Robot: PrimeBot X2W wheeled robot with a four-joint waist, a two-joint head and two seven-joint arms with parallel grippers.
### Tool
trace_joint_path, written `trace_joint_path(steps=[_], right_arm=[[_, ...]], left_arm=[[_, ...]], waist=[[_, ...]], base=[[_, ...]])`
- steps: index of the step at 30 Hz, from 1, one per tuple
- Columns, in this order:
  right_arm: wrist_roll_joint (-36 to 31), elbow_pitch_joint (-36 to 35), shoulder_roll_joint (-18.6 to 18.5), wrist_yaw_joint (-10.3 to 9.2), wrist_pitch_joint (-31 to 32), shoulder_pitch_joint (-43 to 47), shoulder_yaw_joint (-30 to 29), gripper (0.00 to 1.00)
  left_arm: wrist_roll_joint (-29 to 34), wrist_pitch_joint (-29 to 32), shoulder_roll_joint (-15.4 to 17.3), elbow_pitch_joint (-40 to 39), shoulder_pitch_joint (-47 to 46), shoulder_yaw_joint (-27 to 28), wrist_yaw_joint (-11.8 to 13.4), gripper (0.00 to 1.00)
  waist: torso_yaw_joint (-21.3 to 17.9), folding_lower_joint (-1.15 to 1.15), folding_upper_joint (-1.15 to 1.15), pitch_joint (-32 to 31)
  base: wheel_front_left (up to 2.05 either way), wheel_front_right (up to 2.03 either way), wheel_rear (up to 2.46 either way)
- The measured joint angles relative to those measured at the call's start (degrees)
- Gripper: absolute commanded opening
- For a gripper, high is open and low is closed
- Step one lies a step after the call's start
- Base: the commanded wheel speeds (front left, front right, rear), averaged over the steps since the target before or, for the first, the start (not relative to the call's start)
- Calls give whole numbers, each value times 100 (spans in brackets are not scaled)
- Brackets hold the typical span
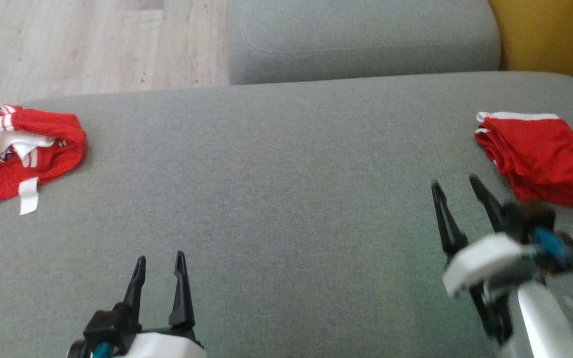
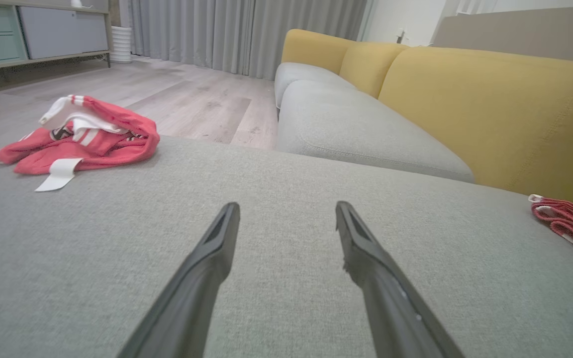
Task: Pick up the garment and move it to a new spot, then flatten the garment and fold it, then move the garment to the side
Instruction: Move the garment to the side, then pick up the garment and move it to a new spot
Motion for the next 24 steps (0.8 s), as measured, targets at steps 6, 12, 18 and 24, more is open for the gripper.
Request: trace_joint_path(steps=[6,12,18,24], right_arm=[[29,-794,102,0,-203,1221,-185,100],[256,-1212,121,0,-203,1689,-84,100],[259,-1319,123,0,-203,1688,-31,100],[260,-1315,123,0,-203,1688,-38,100]], left_arm=[[-97,-7,-26,-3,205,110,29,100],[-98,-7,-32,16,378,105,22,100],[-98,-8,-31,113,375,88,-24,100],[-98,-5,-31,132,366,67,-26,100]], waist=[[104,1,0,-169],[62,1,0,-238],[56,2,0,-234],[91,2,0,-203]], base=[[0,0,0],[0,0,0],[0,0,0],[0,0,0]])
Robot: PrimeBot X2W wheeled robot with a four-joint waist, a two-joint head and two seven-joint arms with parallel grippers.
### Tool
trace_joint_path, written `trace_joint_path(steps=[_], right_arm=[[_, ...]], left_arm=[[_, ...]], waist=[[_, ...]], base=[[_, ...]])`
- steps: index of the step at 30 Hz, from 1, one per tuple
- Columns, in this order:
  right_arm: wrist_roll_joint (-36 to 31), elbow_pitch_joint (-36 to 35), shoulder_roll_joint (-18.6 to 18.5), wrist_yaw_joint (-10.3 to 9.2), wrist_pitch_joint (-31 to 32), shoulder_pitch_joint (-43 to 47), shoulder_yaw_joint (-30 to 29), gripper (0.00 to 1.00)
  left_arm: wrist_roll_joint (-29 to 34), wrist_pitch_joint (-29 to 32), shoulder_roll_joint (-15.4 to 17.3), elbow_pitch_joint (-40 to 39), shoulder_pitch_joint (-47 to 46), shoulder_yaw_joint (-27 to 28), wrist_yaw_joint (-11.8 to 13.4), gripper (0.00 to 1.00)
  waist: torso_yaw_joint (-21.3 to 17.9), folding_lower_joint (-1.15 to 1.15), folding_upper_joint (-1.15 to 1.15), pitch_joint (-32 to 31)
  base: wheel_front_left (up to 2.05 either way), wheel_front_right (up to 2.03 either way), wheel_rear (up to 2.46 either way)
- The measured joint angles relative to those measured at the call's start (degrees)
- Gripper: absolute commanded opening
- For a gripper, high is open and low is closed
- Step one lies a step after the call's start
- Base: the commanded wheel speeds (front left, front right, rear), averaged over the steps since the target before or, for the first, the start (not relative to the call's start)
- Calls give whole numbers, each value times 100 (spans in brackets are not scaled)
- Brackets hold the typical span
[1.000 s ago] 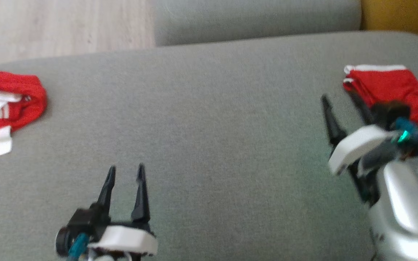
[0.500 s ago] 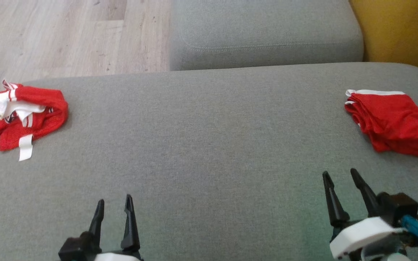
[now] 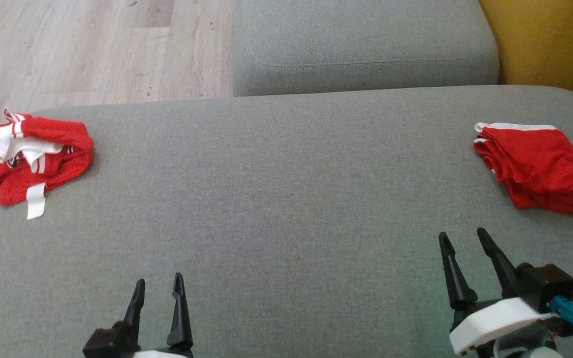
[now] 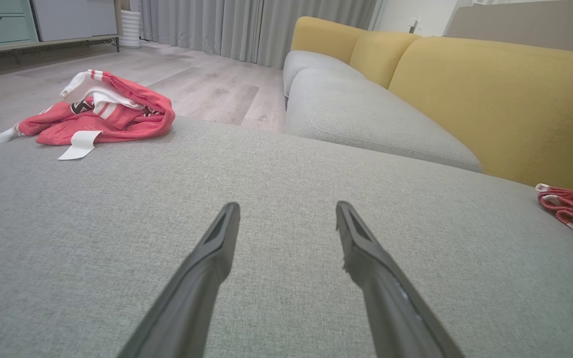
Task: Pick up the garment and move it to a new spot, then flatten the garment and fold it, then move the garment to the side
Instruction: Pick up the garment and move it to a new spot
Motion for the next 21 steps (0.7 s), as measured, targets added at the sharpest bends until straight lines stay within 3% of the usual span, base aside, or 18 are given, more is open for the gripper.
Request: trace_joint_path(steps=[11,21], right_arm=[[48,11,1,0,-1,7,-98,100],[152,104,7,0,-69,89,118,100]], left_arm=[[0,7,-12,-8,-47,-71,2,100],[2,46,51,-159,-154,-37,36,100]], waist=[[307,0,0,35],[1470,0,0,82]], base=[[0,0,0],[0,0,0]])
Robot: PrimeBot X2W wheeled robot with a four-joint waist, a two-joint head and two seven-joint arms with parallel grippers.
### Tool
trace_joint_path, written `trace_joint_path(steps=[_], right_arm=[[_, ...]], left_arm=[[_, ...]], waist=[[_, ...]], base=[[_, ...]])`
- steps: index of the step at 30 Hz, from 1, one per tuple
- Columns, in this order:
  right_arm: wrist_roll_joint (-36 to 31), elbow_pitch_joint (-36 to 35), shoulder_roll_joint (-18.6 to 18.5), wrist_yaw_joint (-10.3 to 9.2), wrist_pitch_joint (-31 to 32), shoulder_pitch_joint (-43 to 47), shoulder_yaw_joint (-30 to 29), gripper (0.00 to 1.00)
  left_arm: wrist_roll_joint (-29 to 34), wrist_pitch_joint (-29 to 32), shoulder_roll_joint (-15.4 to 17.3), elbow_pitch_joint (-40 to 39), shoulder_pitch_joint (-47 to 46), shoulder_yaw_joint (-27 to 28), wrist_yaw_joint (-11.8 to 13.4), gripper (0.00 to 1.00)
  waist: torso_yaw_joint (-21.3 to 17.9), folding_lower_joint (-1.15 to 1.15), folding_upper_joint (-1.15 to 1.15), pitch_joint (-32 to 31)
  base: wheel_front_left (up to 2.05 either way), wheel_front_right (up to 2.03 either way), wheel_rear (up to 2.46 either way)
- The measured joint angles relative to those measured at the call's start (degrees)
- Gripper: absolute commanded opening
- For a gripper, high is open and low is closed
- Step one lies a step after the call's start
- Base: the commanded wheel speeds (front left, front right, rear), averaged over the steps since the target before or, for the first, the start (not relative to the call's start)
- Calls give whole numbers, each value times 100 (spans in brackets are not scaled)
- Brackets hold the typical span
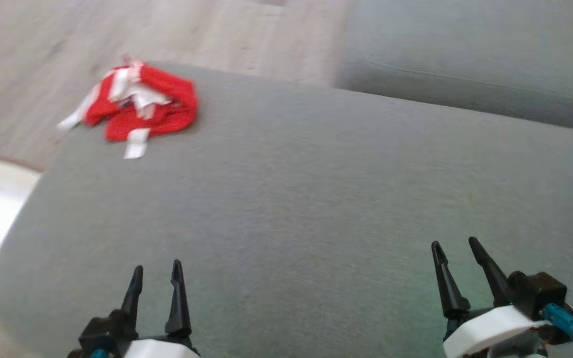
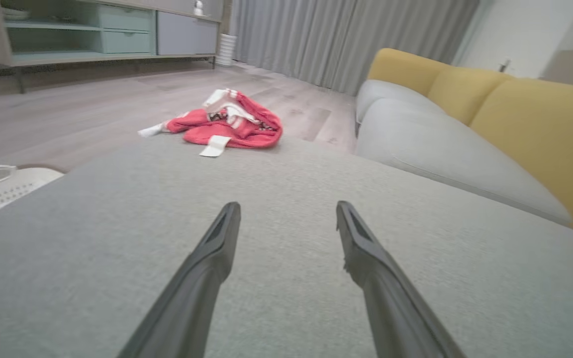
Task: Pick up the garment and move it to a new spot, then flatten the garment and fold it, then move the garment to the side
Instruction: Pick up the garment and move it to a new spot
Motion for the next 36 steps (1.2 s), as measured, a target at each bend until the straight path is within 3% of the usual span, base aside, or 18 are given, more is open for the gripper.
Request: trace_joint_path(steps=[8,13,20,24,30,34,36], right_arm=[[49,89,0,0,-75,-10,277,100],[47,100,1,-1,-75,-21,332,100],[-82,-54,1,0,-82,-124,259,100],[-364,-433,1,0,35,-290,156,100],[-805,-1036,-1,0,359,-803,52,100],[-1069,-1366,-3,0,621,-1156,65,100],[-1209,-1535,-5,0,720,-1322,56,100]], left_arm=[[-4,18,135,-125,34,138,76,100],[-57,13,136,-197,48,159,79,100],[-51,-41,324,-631,30,503,122,100],[-33,122,1004,-1022,-358,1012,62,100],[-119,603,1823,-1143,-1990,1819,-105,100],[-316,915,2192,-578,-3132,2202,-257,100],[-453,961,2273,-107,-3650,2339,-447,100]], waist=[[1046,0,0,28],[1345,0,0,65],[1241,0,0,226],[1091,0,0,488],[842,1,0,1013],[601,1,0,1427],[451,2,0,1638]], base=[[0,0,0],[0,0,0],[0,0,0],[0,0,0],[0,0,0],[0,0,0],[0,0,0]])
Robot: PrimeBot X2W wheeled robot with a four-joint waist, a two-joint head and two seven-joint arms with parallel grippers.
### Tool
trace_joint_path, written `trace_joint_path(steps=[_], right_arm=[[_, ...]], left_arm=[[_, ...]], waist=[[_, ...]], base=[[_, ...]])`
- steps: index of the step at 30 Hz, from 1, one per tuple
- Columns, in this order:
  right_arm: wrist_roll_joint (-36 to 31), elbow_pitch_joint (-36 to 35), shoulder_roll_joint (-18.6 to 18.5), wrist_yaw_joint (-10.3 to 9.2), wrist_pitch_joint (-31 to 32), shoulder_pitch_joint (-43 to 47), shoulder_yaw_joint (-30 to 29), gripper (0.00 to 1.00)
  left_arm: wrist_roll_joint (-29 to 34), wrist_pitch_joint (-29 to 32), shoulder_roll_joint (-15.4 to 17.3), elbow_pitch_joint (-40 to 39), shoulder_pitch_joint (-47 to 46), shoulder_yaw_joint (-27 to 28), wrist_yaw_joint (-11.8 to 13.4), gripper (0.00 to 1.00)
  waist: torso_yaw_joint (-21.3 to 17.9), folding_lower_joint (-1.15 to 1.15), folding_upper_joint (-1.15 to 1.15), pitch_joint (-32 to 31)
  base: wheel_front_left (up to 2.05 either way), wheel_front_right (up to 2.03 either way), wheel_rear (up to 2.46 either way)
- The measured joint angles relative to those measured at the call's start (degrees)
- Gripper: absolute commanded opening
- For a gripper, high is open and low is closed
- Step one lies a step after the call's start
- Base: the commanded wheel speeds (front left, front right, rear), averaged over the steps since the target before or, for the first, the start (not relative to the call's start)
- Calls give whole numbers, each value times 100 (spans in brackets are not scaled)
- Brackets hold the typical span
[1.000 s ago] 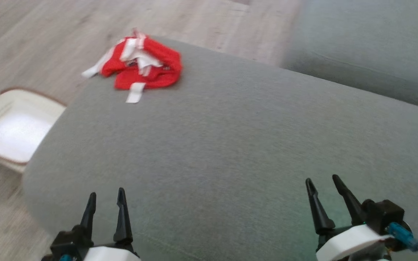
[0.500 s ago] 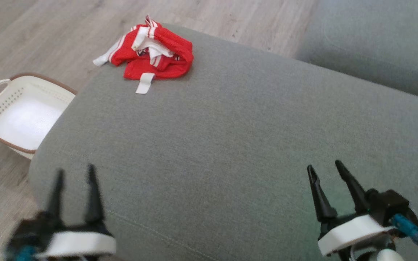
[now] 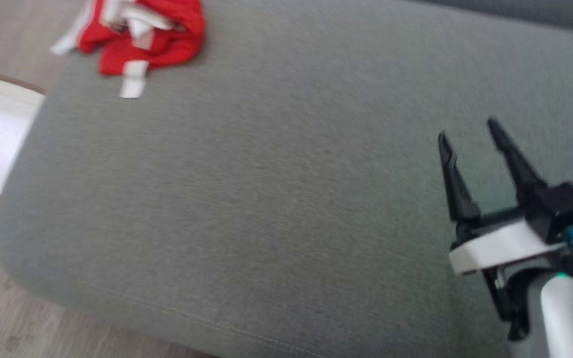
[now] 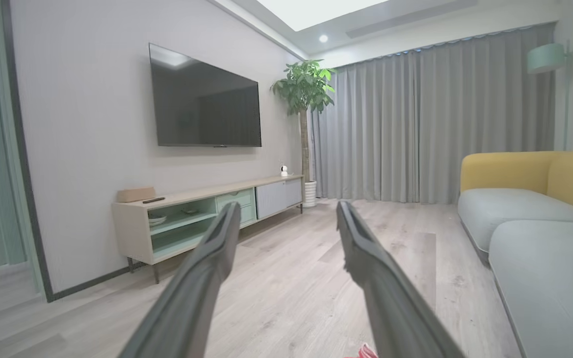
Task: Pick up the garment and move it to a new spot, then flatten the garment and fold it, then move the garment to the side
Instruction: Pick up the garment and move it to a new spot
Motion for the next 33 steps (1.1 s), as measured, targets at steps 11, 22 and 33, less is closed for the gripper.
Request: trace_joint_path(steps=[11,22,33], right_arm=[[-334,-784,-10,0,326,-262,-116,100],[-382,-1114,-14,0,366,-399,-259,100],[-379,-1218,-14,0,281,-477,-347,100]], left_arm=[[-116,307,97,2127,-1580,-247,-509,100],[125,1069,-219,3596,-2218,-992,-901,100],[409,702,-154,4373,-2889,-1055,-793,57]], waist=[[-742,1,0,1136],[-1189,0,0,2264],[-1444,-1,0,2669]], base=[[0,0,0],[0,0,0],[0,0,0]])
